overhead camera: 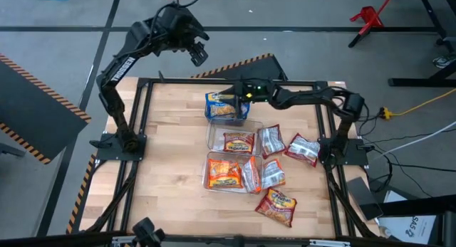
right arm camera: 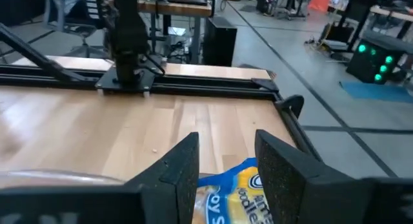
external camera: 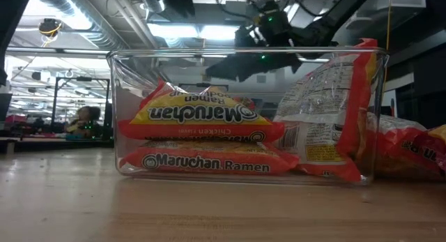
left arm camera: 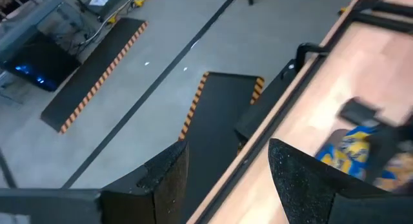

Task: Sort Maruchan noodles
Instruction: Put the blue noodle pack into the black bin

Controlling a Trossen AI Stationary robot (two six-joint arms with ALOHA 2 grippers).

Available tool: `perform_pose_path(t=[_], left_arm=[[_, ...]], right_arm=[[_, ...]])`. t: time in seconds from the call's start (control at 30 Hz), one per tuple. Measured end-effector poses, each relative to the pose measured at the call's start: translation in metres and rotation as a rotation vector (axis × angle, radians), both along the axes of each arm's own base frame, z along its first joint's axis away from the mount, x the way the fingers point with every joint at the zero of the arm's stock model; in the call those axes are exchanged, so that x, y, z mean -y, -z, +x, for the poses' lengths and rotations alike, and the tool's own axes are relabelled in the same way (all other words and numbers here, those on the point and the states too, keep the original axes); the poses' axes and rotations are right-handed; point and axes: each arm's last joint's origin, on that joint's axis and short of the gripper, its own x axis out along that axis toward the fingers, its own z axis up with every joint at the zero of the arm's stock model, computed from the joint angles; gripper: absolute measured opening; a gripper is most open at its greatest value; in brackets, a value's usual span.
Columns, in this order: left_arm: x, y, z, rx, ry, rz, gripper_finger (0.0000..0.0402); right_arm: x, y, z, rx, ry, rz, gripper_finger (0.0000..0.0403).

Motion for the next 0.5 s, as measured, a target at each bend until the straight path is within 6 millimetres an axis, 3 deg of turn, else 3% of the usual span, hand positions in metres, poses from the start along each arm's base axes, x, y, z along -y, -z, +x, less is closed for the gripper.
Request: perform_pose_path(t=[0.23, 0.5], left_arm=[[0.01, -0.001, 0.002, -0.005, 0.026, -0.008, 0.0208], [0.014, 0.0, 0.004, -0.012, 0.041, -0.014, 0.0208]], right_arm=[[0.009, 0.02, 0.013, -0.065, 0.069, 0.073, 0.0138], [0.016, 0.033, 0.007, -0.191, 0.225, 0.118, 0.0138]])
